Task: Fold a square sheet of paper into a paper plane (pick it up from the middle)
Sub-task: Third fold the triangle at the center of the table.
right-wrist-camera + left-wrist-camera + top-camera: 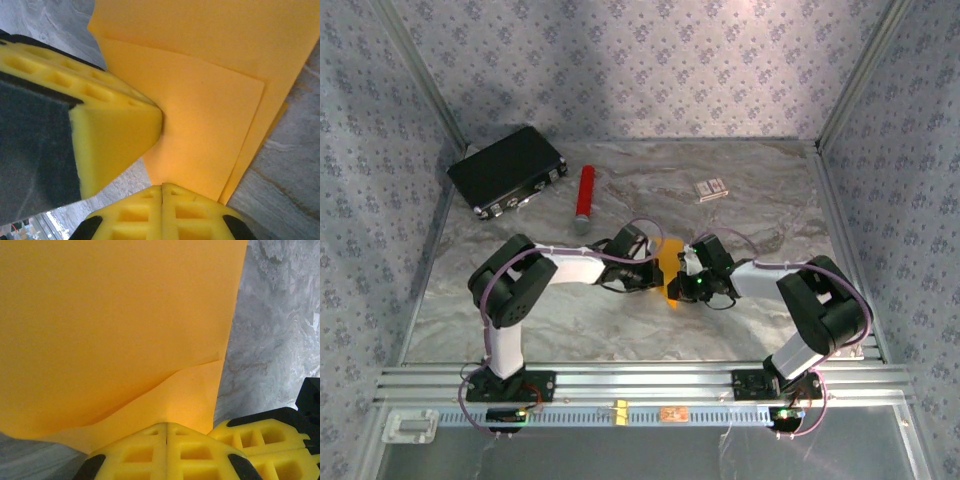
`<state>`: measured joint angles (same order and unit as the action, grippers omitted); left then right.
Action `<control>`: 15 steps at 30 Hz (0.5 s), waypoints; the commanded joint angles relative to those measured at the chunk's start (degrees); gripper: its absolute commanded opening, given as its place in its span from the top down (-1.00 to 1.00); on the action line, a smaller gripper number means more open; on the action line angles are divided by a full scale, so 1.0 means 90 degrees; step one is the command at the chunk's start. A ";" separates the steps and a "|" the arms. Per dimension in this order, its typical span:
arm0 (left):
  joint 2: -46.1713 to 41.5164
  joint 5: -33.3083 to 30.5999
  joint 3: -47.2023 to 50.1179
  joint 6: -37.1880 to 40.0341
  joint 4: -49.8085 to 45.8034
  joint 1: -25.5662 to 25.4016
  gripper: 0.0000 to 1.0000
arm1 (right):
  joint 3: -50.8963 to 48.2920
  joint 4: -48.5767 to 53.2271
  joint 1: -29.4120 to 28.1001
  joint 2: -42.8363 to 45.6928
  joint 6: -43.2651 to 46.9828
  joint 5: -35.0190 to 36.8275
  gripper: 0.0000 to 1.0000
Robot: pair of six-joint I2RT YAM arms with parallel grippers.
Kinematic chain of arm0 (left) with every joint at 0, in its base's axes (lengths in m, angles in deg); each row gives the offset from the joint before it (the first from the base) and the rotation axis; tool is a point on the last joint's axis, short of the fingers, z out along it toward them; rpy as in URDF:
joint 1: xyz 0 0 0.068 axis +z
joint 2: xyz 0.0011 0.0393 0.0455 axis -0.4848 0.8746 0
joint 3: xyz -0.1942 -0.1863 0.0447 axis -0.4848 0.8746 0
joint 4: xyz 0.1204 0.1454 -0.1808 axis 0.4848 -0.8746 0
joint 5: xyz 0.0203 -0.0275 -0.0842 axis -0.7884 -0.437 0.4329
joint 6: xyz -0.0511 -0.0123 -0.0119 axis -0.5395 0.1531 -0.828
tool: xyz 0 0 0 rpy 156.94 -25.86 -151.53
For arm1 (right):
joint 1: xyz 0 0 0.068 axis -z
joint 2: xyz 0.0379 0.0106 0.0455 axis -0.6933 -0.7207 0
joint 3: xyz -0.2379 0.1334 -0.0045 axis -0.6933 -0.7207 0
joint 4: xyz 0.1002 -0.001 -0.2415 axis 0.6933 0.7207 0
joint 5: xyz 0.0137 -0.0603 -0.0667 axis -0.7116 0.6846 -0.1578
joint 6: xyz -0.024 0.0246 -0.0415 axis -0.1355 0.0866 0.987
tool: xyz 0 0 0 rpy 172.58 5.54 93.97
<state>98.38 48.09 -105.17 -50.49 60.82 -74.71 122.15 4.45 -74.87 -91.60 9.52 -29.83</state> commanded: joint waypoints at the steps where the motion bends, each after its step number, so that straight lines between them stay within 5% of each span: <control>1: 0.0133 -0.0346 -0.0020 0.0168 -0.0049 0.0232 1.00 | -0.0318 0.0751 0.0028 -0.0221 0.0037 0.0615 1.00; 15: 0.0180 -0.0353 -0.0235 0.0346 -0.0416 0.0861 0.98 | -0.0296 0.0886 0.0088 -0.0224 0.0163 0.0644 1.00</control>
<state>98.38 47.87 -105.65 -49.16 60.05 -68.70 122.08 4.28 -74.66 -91.60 9.76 -29.90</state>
